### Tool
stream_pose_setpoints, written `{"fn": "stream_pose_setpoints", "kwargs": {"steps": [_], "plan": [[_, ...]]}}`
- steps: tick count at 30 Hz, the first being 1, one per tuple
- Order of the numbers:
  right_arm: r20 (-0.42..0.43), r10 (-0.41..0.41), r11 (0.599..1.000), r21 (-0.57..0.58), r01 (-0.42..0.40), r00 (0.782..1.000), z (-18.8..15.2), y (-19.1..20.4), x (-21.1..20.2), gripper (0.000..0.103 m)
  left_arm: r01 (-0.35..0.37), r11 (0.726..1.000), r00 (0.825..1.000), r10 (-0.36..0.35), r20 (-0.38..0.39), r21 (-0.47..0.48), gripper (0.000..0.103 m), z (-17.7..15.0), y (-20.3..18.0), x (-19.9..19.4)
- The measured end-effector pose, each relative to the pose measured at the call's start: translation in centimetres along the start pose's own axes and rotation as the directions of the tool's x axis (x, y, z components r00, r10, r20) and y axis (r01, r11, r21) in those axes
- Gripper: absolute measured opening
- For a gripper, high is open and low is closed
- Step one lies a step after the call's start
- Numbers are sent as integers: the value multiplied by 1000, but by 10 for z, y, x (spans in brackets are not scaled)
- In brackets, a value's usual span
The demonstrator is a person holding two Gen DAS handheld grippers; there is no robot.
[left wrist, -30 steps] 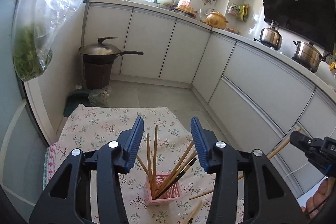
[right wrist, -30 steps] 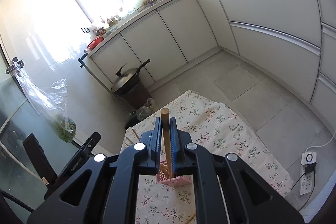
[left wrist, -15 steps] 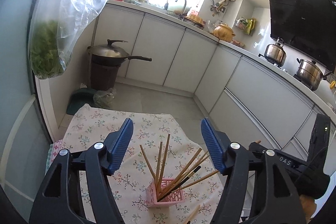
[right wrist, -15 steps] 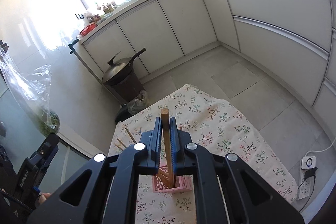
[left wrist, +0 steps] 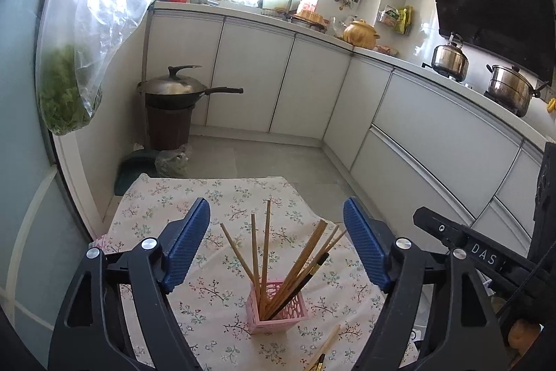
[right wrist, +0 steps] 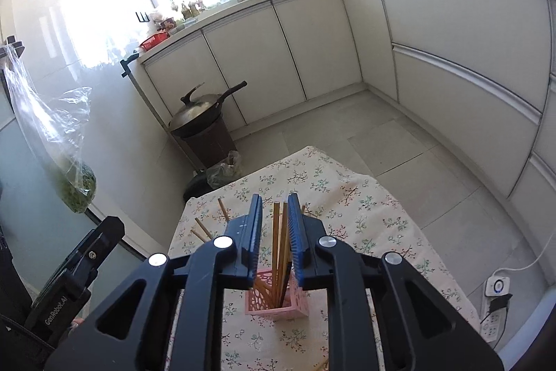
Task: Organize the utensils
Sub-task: 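Lower the right tool's chopstick into the pink basket and open the right tool, then grasp the last black-tipped chopstick with the right tool while the left tool grasps another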
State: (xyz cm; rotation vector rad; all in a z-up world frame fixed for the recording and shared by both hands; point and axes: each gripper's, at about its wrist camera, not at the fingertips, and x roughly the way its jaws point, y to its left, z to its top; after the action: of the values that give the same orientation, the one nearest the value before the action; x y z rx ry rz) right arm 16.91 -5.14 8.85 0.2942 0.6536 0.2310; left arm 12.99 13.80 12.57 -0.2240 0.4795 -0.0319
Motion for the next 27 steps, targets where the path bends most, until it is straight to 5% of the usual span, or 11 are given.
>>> {"fn": "stream_pose_setpoints", "kwargs": {"steps": [15, 27], "plan": [[70, -86, 994, -68, 91, 994, -32, -19, -47, 55, -66, 992, 998, 65, 11, 108, 94, -26, -29, -14], [91, -174, 985, -1, 175, 981, -60, -56, -60, 96, -71, 986, 996, 77, -36, 149, 96, -52, -34, -13]]}}
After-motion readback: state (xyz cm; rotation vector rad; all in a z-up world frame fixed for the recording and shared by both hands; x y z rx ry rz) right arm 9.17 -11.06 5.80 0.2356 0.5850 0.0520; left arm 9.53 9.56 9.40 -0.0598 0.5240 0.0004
